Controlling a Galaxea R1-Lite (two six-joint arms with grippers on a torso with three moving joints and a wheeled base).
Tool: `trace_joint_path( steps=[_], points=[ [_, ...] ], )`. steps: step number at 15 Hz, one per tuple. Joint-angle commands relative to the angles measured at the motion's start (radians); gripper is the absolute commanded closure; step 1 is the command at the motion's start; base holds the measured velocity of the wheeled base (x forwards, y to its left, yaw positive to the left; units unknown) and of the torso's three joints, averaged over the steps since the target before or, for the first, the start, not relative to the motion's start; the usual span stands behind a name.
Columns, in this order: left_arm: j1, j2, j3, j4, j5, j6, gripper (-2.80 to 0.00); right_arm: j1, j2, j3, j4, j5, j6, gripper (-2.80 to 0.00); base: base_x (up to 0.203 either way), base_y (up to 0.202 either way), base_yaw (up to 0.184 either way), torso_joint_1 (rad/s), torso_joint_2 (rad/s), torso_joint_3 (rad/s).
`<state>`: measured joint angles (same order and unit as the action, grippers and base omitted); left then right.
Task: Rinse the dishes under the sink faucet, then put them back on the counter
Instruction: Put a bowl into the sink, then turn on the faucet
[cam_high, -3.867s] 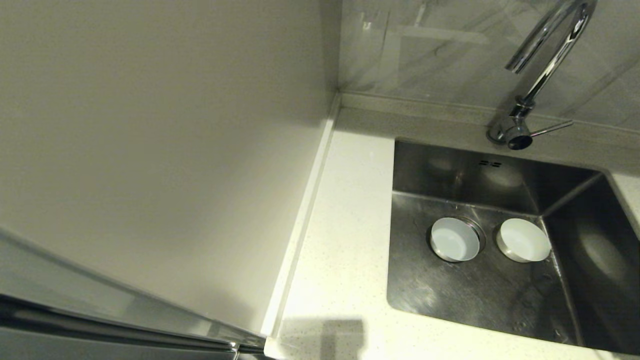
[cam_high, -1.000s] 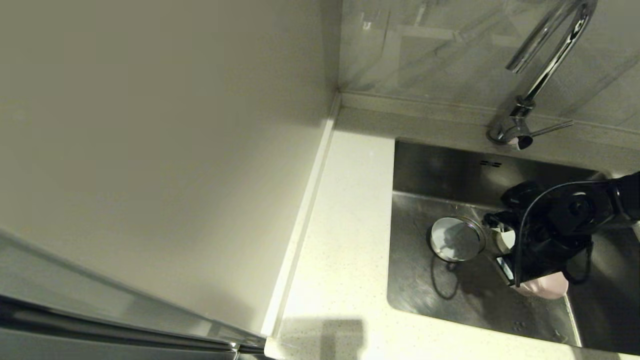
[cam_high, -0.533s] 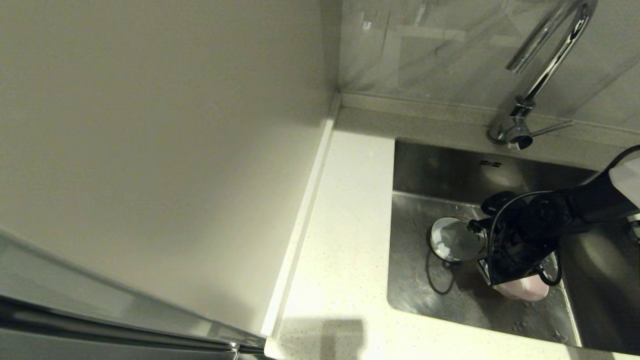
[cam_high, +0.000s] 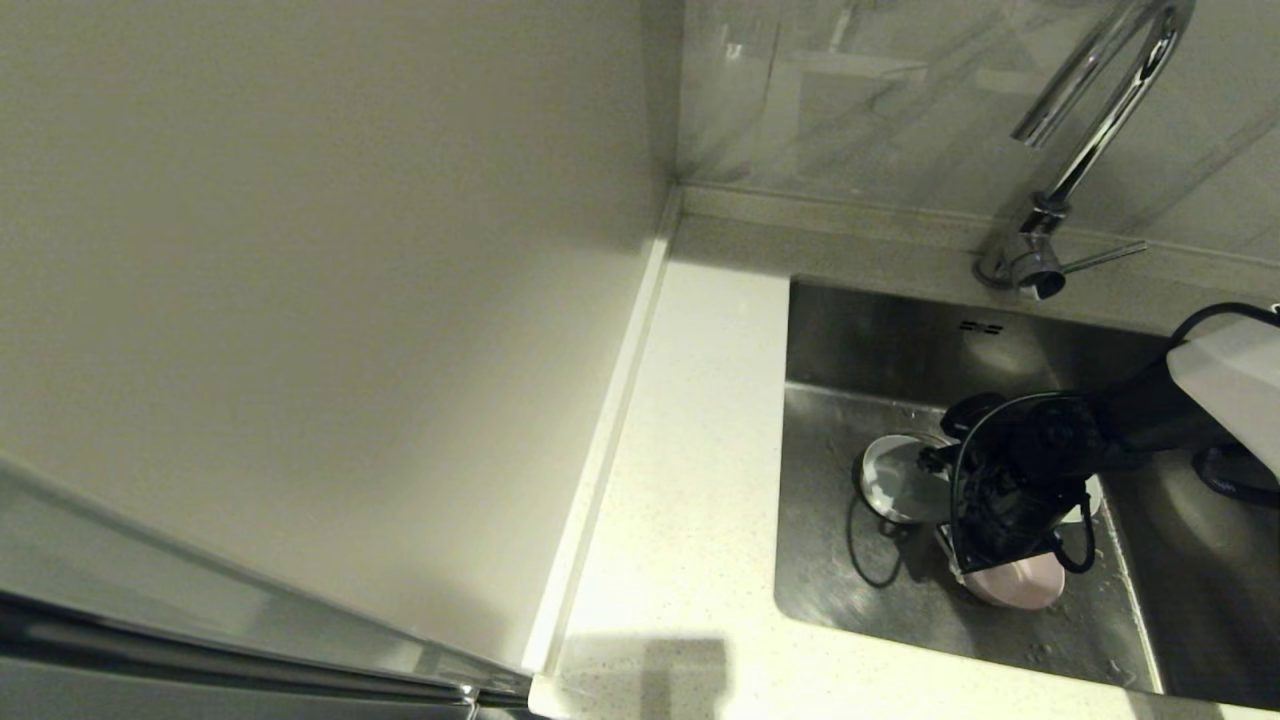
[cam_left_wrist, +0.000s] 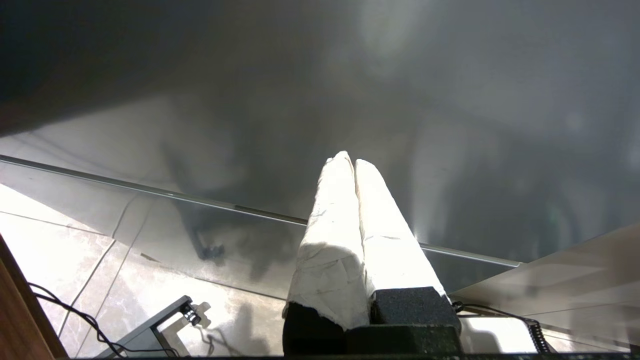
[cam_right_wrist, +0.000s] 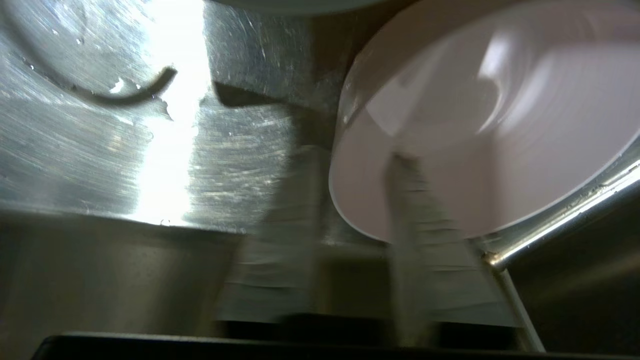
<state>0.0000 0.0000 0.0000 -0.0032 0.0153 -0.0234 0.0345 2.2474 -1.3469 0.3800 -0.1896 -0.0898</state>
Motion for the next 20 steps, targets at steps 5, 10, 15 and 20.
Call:
trace_joint_path(
  steps=[5,10,15,20],
  points=[
    [0.000,-0.003,0.000,0.000,0.000,-0.001,0.00,0.001,-0.136,0.022,0.011,-0.004,-0.001,-2.80,0.000,0.000,0.000,0.000,0.00,0.000],
    [0.000,-0.003,0.000,0.000,0.000,-0.001,0.00,-0.039,-0.514,0.145,0.014,-0.003,0.001,-2.80,0.000,0.000,0.000,0.000,0.00,0.000],
    [0.000,-0.003,0.000,0.000,0.000,-0.001,0.00,-0.230,-0.731,0.199,0.036,0.008,0.001,-2.80,0.000,0.000,0.000,0.000,0.00,0.000],
    [0.000,-0.003,0.000,0.000,0.000,-0.001,0.00,-0.333,-0.784,0.084,0.038,0.056,-0.001,0.00,0.000,0.000,0.000,0.000,0.00,0.000]
  ],
)
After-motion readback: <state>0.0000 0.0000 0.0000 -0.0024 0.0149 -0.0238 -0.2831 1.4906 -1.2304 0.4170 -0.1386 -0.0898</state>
